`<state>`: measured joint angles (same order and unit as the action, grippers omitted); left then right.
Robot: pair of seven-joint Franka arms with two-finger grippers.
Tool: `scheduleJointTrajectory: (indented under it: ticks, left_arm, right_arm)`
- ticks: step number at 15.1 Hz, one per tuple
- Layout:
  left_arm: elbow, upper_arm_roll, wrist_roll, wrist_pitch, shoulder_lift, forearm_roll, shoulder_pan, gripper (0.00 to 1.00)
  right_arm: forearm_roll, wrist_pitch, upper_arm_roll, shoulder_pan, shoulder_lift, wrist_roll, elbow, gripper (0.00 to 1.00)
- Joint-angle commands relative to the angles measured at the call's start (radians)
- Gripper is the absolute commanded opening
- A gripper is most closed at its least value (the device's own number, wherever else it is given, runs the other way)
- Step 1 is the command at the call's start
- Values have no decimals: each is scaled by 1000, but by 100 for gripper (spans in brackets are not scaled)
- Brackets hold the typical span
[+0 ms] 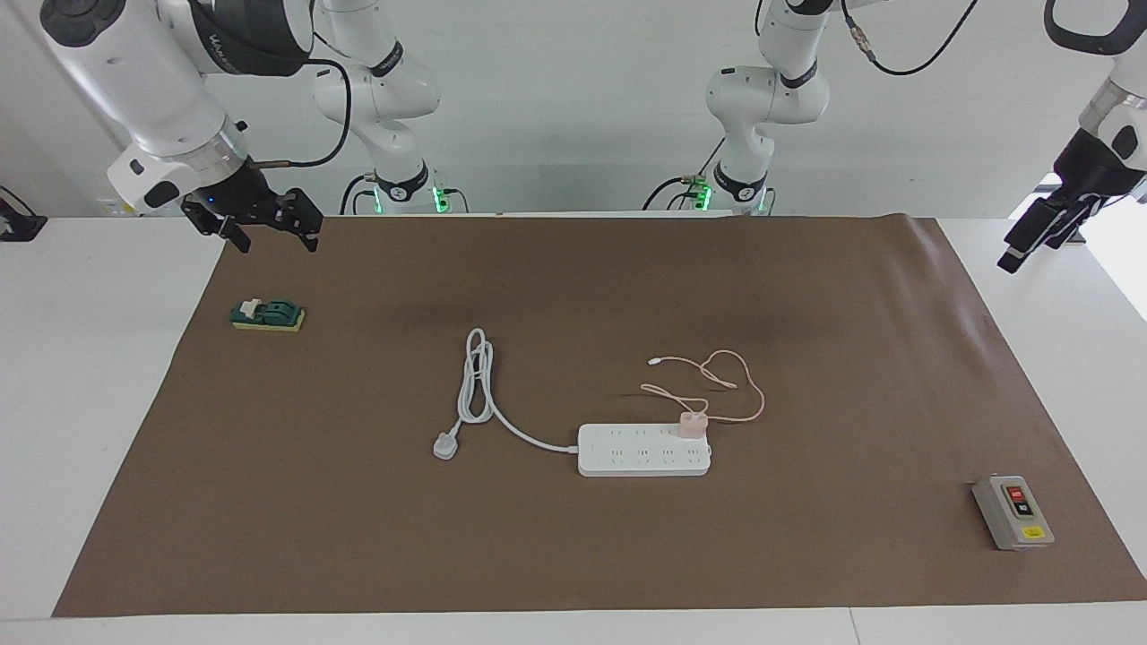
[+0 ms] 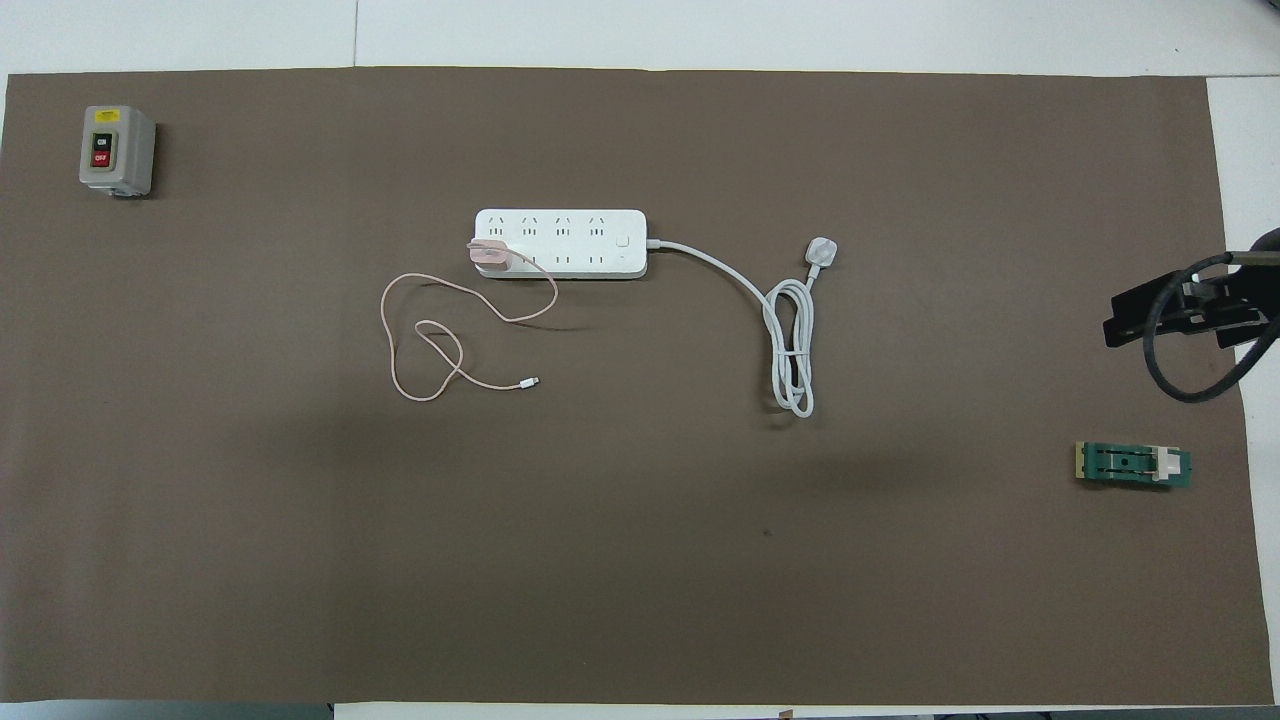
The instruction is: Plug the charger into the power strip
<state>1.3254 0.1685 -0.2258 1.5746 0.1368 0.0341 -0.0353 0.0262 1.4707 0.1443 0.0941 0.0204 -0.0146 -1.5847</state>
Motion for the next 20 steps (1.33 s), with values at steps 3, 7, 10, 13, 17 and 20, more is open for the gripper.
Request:
scheduleJointTrajectory:
  ticks: [3,7,10,13,17,20]
  left_arm:
    - [168,-178,-15,-30,-123,-19,135,100]
    - [256,-178,-29,-56,-157,-25,91,100]
    - [256,-187,29,-39,-131,-34,46,100]
    - [256,-222,101,-27,-132,-33,57,100]
    - [276,-242,109,21,-151,-31,57,100]
    - [310,-241,152,90,-181,-29,55,100]
  right_arm:
    - [5,-13,-5,-8,-5,-5,-1,100]
    - [5,-12,-5,-8,-5,-5,-1,100]
    - [5,-12,-5,-8,-5,-5,-1,100]
    - [5,-13,-5,-7,-5,-5,-1,100]
    - [5,-12,-5,-7,-5,-5,-1,100]
    - [5,-12,-5,-7,-5,-5,-1,100]
